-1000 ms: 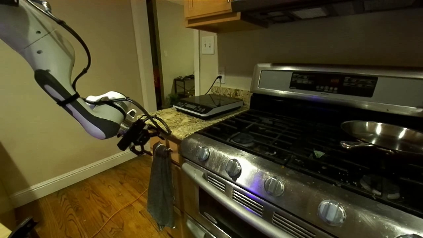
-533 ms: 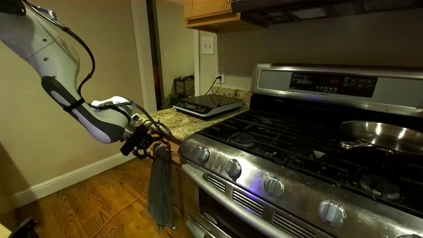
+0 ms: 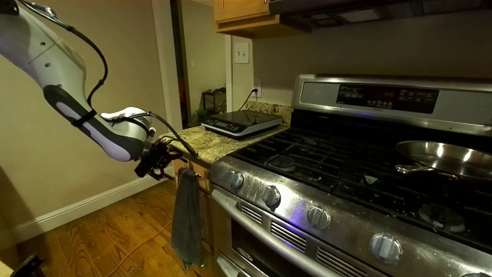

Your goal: Open the left first top drawer

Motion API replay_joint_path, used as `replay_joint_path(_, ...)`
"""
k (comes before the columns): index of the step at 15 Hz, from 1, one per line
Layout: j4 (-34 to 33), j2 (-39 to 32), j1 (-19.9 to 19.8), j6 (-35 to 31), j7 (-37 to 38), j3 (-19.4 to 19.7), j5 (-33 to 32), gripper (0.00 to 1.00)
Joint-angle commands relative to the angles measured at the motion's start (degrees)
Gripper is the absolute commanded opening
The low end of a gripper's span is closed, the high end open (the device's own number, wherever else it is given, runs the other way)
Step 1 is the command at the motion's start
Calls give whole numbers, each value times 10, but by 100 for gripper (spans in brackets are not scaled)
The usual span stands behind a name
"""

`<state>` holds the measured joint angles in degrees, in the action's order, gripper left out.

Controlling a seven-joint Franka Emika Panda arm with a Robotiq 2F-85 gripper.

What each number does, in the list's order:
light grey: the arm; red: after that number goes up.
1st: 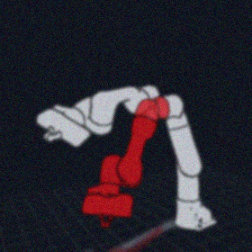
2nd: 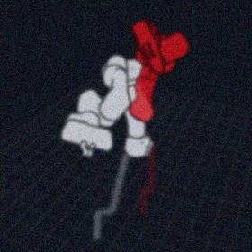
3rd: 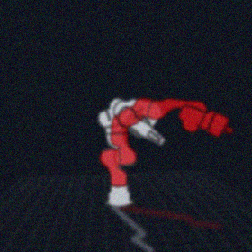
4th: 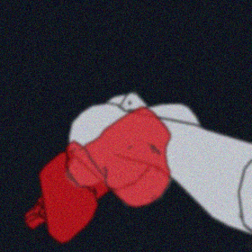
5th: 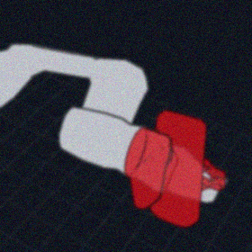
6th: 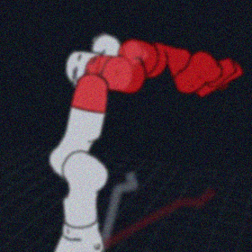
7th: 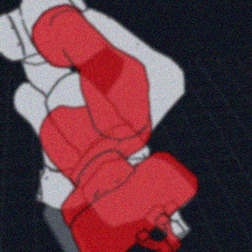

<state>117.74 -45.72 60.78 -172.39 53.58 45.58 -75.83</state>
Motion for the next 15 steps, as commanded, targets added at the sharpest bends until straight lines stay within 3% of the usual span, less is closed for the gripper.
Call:
replay_joint_path(1, -18, -19, -4, -37, 31, 16, -29, 100)
replay_joint_path(13, -62, -79, -35, -80, 30, 19, -23, 100)
replay_joint_path(14, -62, -81, -34, -81, 32, 21, -23, 82)
replay_joint_path(15, -62, -82, -32, -83, 34, 22, -24, 74)
